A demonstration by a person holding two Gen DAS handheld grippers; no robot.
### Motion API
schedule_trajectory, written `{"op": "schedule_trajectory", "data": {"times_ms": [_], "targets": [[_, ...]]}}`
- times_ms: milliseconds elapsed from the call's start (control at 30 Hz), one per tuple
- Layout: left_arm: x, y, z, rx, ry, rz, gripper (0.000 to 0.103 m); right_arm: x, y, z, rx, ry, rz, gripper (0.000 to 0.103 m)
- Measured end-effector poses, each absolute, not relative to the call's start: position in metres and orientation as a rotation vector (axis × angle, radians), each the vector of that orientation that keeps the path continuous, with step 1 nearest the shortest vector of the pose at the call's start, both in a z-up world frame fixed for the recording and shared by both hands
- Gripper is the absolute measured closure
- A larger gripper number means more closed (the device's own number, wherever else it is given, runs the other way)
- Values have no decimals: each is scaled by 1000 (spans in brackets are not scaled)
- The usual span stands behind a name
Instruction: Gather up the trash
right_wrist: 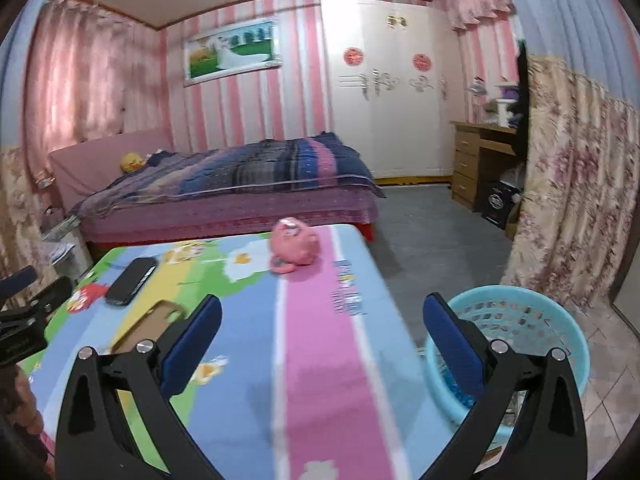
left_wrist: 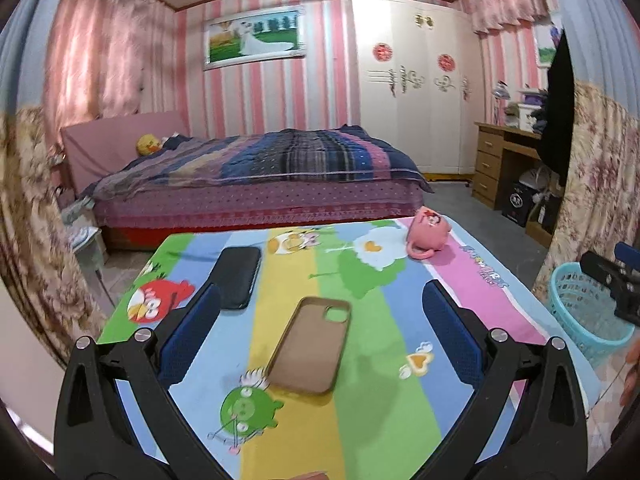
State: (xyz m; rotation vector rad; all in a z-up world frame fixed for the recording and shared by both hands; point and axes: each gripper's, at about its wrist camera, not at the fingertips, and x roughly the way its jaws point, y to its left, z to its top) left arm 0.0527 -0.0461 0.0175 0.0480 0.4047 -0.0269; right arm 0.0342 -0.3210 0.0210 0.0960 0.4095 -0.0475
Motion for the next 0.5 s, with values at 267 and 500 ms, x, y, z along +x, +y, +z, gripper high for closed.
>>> {"op": "schedule_trajectory", "data": {"times_ms": [267,500], "targets": [[35,-25,4,41,422,-9,5,10,-274,18,28,392,-18,5],[34,-17,2,32,409,-14,5,1,-255,17,18,379,-12,5]]}}
